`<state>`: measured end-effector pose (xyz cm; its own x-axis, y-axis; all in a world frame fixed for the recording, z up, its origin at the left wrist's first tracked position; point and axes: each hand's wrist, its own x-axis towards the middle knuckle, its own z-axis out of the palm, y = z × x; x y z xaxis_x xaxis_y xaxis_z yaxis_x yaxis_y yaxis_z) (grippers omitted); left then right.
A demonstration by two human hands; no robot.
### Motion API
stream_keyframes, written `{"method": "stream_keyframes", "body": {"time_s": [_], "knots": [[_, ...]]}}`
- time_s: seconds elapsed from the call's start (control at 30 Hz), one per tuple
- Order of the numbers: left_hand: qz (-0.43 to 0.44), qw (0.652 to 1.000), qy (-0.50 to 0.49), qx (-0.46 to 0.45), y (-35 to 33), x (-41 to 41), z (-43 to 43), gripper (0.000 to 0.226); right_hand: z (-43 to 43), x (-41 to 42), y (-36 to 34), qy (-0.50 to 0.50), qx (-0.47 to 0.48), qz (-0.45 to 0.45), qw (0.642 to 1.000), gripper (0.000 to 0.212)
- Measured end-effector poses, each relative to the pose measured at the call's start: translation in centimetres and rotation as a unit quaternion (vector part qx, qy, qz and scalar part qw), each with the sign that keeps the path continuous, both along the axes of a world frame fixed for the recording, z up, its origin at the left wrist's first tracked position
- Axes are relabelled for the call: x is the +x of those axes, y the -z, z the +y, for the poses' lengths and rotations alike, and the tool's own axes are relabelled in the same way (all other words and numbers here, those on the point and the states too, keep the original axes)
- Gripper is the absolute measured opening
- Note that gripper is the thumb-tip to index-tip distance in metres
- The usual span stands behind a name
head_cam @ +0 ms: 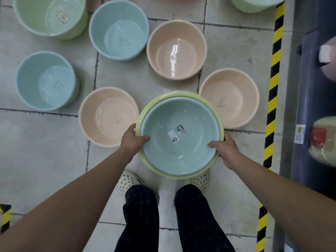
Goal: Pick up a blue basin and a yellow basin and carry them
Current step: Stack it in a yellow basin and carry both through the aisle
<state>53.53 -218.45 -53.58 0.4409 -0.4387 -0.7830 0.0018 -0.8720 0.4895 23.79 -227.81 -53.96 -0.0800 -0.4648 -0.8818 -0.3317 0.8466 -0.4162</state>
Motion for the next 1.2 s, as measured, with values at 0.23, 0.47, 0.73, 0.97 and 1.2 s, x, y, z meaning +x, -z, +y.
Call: {"method": "stream_keyframes", "body": {"time_s": [0.23, 0.47, 0.73, 0.97, 1.2], "knots": [[-0.002, 1.000, 0.013, 0.010, 7.7, -0.4, -1.0, 0.049, -0.2, -0.8, 7.7, 0.019, -0.008, -0.008, 1.000, 0.061], [0.023, 0.999, -0.005, 0.032, 13.1, -1.0, -0.7, 0.045, 0.5, -1.4, 12.7, 0.026, 0.005, 0.003, 1.000, 0.065], [0.044, 0.999, -0.024, 0.021, 16.2, -0.8, 0.2, 0.047, 0.6, -0.8, 16.3, 0.022, -0.002, 0.004, 1.000, 0.071], [0.042, 0.998, -0.045, 0.004, 17.6, -1.2, 0.4, 0.045, 0.6, -0.6, 17.6, 0.037, -0.008, 0.009, 0.999, 0.066], [0.074, 0.997, -0.026, -0.001, 17.9, -1.1, -0.3, 0.055, 0.2, -0.5, 18.0, 0.019, -0.015, 0.009, 1.000, 0.065]]}}
